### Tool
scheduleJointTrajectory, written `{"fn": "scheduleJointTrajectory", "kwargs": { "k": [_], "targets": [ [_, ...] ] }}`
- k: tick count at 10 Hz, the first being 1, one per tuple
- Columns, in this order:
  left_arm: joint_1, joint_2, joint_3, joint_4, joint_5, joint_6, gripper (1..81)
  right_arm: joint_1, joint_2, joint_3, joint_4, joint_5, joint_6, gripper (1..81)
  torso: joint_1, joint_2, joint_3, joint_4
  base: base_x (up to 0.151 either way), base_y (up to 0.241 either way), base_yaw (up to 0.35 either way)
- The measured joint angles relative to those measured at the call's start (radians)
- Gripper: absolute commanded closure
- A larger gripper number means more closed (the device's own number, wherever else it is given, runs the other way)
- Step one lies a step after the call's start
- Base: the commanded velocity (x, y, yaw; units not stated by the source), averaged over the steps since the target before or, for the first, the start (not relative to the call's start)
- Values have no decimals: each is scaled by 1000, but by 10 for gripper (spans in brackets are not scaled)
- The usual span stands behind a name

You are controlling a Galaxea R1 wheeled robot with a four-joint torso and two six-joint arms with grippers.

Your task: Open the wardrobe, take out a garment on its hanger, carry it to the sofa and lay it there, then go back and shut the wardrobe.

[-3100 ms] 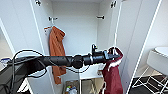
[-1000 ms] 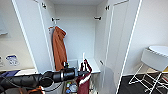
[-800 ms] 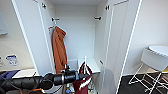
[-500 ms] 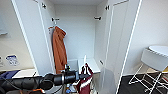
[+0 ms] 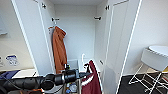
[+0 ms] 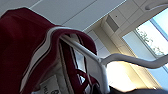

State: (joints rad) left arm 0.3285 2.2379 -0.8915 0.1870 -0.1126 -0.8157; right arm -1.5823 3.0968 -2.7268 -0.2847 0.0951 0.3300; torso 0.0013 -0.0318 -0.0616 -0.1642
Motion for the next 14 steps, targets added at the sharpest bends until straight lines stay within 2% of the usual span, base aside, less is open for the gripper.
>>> {"fn": "scheduleJointTrajectory", "kwargs": {
  "k": [3,5,14],
  "targets": [
    [0,-11,0,0,-42,-5,811,-2,-1,0,0,1,0,10,0,0,0,0,0,0,0],
    [0,-11,0,0,-42,-5,811,-3,-5,0,0,1,0,10,0,0,0,0,0,0,-42],
    [22,-36,1,3,-44,-11,811,-6,-11,3,1,4,0,10,0,0,0,0,0,0,-260]
  ]
}}
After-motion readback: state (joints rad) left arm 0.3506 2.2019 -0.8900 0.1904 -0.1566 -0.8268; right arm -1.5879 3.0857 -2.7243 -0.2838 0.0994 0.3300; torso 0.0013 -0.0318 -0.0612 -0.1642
